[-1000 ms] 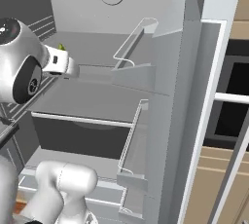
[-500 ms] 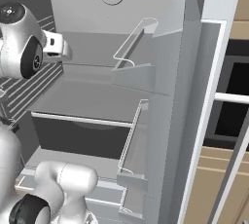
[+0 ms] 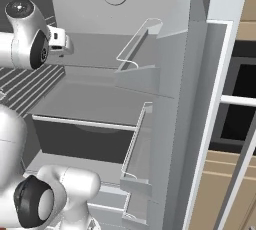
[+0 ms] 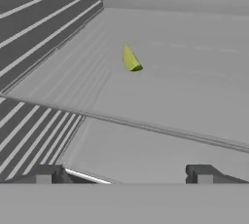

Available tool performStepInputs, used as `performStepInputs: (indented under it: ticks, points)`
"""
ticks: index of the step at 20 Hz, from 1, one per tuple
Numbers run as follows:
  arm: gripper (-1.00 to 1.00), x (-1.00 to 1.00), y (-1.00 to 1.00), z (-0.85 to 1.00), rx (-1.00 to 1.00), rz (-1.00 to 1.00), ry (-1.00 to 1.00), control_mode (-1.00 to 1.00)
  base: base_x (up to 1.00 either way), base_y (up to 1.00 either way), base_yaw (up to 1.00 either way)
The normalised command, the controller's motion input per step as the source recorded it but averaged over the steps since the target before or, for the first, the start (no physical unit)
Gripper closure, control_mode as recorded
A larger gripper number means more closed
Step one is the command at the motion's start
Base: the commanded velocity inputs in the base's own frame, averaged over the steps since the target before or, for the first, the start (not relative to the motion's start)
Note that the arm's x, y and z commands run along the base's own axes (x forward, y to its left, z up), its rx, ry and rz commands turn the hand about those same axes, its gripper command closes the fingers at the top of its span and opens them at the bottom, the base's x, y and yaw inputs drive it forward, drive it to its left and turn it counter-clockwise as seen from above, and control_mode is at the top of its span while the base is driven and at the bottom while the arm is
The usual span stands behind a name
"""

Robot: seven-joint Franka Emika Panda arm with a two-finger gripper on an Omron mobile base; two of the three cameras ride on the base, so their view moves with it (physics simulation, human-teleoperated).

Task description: Gather the lemon wedge and cucumber from the fridge and place them on a tray on the dining counter. Then gather the fish and steak from the fridge and place them on the other tray.

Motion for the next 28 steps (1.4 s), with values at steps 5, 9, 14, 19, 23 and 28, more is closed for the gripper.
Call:
performStepInputs:
  ticks: [5, 9, 14, 19, 23, 28]
  points:
    - [-1.00, 0.53, 0.23, -0.06, -0.01, 0.04, 0.00, -1.00, 0.00, 0.00, 0.00]
    - [-1.00, 0.36, 0.03, -0.10, -0.01, 0.01, 0.00, -1.00, 0.00, 0.00, 0.00]
    - [-1.00, 0.30, 0.03, -0.12, -0.02, 0.00, 0.00, -1.00, 0.00, 0.00, 0.00]
    - [-1.00, 0.34, 0.08, -0.15, -0.02, 0.00, 0.00, -1.00, 0.00, 0.00, 0.00]
    - [-1.00, 0.41, 0.09, -0.15, -0.03, 0.00, 0.00, -1.00, 0.00, 0.00, 0.00]
    - [-1.00, 0.41, 0.13, -0.13, -0.03, 0.00, 0.00, -1.00, 0.00, 0.00, 0.00]
